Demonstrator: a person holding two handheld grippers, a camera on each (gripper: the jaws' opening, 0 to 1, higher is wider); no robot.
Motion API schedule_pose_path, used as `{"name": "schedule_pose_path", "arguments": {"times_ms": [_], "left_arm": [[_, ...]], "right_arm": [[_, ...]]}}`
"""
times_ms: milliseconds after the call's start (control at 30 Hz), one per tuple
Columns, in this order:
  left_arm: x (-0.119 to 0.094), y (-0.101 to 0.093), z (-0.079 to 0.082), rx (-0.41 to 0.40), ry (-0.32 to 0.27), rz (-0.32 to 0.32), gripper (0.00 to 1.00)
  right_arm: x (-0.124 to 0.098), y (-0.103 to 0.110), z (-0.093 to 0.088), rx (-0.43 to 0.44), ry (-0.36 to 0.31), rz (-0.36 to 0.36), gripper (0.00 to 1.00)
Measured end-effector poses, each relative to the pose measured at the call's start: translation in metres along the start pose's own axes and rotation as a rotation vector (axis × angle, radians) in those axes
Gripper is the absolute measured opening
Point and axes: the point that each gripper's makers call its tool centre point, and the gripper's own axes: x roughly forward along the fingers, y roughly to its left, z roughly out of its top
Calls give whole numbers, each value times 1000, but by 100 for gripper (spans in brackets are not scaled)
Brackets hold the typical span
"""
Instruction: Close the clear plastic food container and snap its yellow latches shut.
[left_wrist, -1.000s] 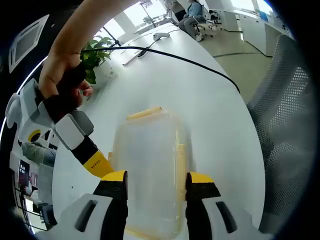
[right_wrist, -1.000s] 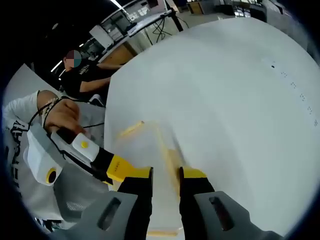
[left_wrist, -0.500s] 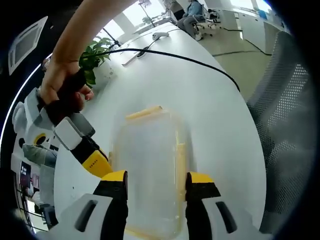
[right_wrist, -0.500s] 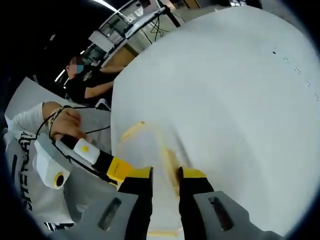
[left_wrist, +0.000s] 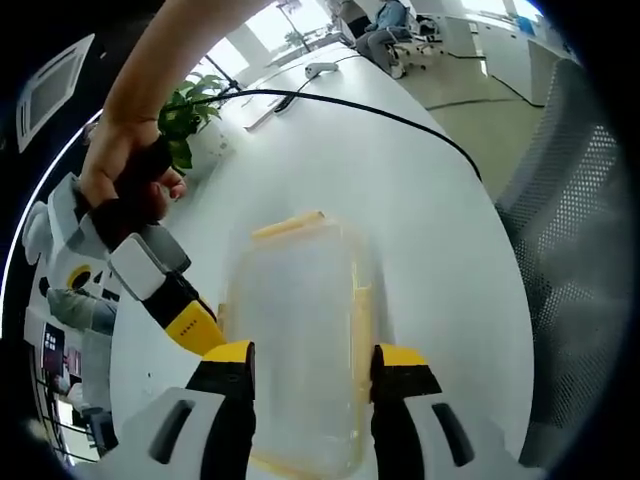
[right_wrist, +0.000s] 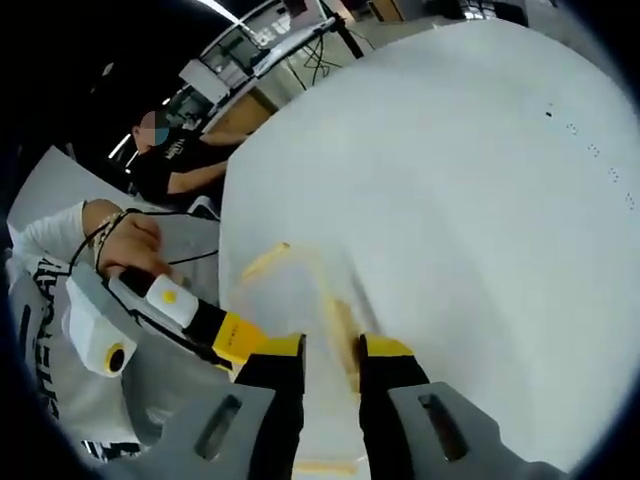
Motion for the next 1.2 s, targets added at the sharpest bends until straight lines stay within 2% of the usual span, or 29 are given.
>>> {"name": "schedule_pose_path", "arguments": {"times_ms": [133, 300, 833, 900, 967, 1033, 1100, 1200], "left_arm": [[0, 1, 0, -9, -10, -6, 41], [0, 2, -1, 7, -6, -4, 41], [-2, 1, 0, 29, -21, -35, 43], [-2, 2, -2, 44, -29, -43, 46], [-1, 5, -9, 53, 2, -34, 51], [-4, 2, -7, 25, -20, -56, 52], [-6, 0, -6, 6, -25, -70, 59], [-11, 1, -1, -16, -61, -69, 67]], "right_arm": [[-1, 1, -1, 0, -13, -19, 17], [-5, -5, 1, 29, -63, -31, 17], [-5, -4, 2, 22, -118, -150, 18], [-6, -4, 3, -4, -132, -165, 19], [-9, -11, 5, -48, -153, -216, 24], [-13, -17, 3, -91, -143, -261, 29], [-15, -17, 0, -89, -128, -265, 32], [-22, -22, -3, -95, -127, -283, 33]]}}
